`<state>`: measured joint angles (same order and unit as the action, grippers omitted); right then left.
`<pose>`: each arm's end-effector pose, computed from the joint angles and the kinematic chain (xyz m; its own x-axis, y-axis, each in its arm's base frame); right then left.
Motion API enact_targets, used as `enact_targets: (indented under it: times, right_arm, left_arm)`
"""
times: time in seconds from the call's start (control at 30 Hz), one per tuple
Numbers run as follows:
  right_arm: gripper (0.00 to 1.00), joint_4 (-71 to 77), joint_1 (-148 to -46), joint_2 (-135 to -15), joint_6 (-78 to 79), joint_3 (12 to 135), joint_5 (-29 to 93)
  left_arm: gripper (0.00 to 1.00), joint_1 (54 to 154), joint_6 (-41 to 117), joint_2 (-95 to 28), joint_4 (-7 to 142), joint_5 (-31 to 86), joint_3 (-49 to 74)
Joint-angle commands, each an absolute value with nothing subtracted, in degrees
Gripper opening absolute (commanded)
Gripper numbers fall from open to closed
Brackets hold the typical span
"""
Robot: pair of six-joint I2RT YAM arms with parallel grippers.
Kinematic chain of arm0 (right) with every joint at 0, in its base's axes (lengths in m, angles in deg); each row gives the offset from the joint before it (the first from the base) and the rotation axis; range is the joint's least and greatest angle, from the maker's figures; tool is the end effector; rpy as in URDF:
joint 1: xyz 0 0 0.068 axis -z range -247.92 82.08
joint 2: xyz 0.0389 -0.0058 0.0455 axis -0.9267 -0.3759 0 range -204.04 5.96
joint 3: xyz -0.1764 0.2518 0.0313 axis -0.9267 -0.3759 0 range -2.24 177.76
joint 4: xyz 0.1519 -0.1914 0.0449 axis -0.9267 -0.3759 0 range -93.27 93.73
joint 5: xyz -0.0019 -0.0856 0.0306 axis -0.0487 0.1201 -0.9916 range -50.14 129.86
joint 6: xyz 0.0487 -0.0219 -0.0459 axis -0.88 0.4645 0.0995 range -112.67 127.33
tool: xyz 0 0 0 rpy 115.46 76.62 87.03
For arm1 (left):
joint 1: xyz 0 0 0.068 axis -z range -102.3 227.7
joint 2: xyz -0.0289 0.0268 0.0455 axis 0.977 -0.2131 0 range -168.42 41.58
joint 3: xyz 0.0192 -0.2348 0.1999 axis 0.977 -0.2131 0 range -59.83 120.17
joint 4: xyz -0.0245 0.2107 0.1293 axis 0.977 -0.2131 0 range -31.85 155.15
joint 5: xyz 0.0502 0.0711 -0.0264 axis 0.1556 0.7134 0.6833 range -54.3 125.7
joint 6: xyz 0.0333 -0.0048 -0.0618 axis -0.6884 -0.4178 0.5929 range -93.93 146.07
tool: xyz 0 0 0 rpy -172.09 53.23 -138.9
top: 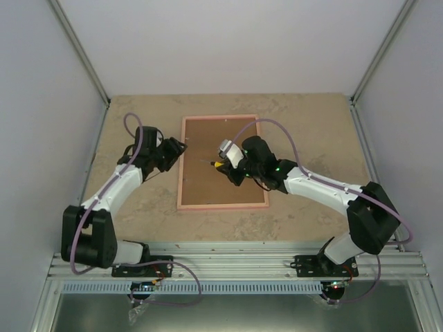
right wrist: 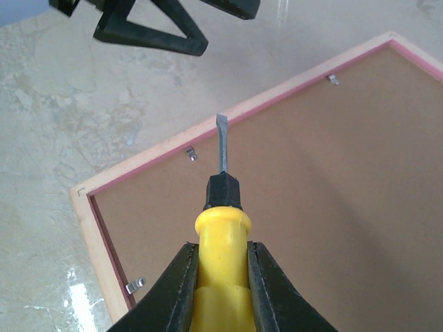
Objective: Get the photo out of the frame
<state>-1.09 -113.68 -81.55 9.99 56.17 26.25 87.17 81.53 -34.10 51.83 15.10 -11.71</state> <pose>0.2317 0.2572 0.2821 -0.3503 -0.4243 -0.8350 -0.8497 0.5191 0.0927 0.2678 -0.0651 0.2679 -0.7091 -0.6634 -0.2390 -0.2956 0.5874 -0.7533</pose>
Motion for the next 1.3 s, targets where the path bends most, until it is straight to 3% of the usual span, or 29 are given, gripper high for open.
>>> enact_targets:
  times: [0.0, 0.27, 0.47, 0.67, 0.93, 1.27]
  right_arm:
    - [0.0, -1.1, -113.5, -83.6, 10.1, 55.8, 27.0]
    - [0.0, -2.0, -113.5, -86.1, 11.3, 56.5, 28.0]
    - [0.01, -2.1, -113.5, -87.6, 11.7, 57.0, 27.9]
    - [0.0, -2.1, -113.6, -88.6, 12.0, 57.3, 27.8]
    - [0.0, -2.4, -114.0, -90.0, 13.0, 57.7, 27.6]
    - [0.01, -3.7, -115.8, -92.0, 14.2, 58.7, 26.1]
  left_arm:
    - [0.65, 86.7, 65.6, -40.9, 40.2, 22.0, -6.2]
    - [0.66, 86.7, 54.4, -53.2, 33.8, 29.8, 3.0]
    - [0.61, 86.7, 50.1, -62.2, 30.4, 27.7, 7.9]
    - [0.52, 87.0, 48.5, -66.6, 29.5, 25.6, 10.2]
    - [0.33, 89.5, 47.0, -68.0, 28.9, 25.0, 10.3]
    - [0.19, 92.9, 47.5, -65.0, 29.4, 23.7, 7.4]
